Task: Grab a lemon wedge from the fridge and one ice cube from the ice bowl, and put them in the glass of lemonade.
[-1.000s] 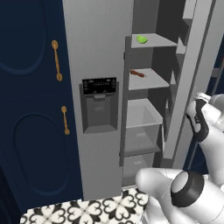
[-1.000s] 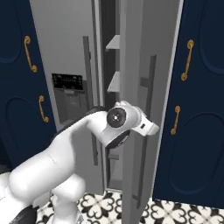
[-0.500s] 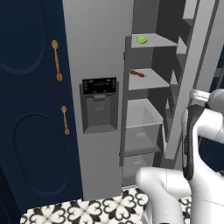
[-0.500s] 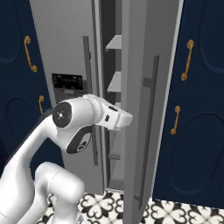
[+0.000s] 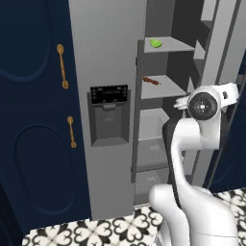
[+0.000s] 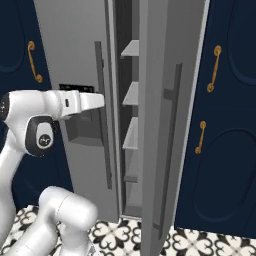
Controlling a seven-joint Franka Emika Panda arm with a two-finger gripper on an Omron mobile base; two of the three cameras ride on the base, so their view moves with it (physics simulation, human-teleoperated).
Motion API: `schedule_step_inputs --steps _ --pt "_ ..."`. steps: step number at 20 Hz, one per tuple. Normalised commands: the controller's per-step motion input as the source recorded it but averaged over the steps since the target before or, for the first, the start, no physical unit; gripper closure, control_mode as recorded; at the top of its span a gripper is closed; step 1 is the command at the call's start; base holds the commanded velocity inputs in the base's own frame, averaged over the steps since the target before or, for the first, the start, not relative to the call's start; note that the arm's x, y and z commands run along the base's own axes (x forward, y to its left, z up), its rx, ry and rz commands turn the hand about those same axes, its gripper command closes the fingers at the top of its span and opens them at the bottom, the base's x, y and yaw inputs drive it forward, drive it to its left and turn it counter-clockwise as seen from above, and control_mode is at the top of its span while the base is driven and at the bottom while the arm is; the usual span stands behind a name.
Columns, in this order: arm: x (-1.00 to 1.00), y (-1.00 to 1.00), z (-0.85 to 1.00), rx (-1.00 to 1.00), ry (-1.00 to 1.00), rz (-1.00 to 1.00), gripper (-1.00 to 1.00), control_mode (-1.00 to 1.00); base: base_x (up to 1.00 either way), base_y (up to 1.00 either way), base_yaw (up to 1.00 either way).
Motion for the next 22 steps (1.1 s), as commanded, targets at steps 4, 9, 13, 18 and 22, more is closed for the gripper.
schedule_step_inputs --steps 4,9,13,18,22 --pt "0.66 0.49 0.07 -0.28 0.4 0.0 -1.0 -1.0 0.0 0.0 0.0" --pt "0.98 0.01 -0.16 -0.21 0.44 0.0 -1.0 -1.0 0.0 0.0 0.0" --pt "0.77 -0.33 -0.47 -0.06 0.27 0.01 -1.0 -1.0 0.0 0.0 0.0" --pt "0.4 -0.53 -0.39 -0.06 0.11 0.0 -1.0 -1.0 0.0 0.0 0.0" --pt "0.55 -0.28 -0.2 -0.11 0.11 0.0 -1.0 -1.0 0.0 0.0 0.0"
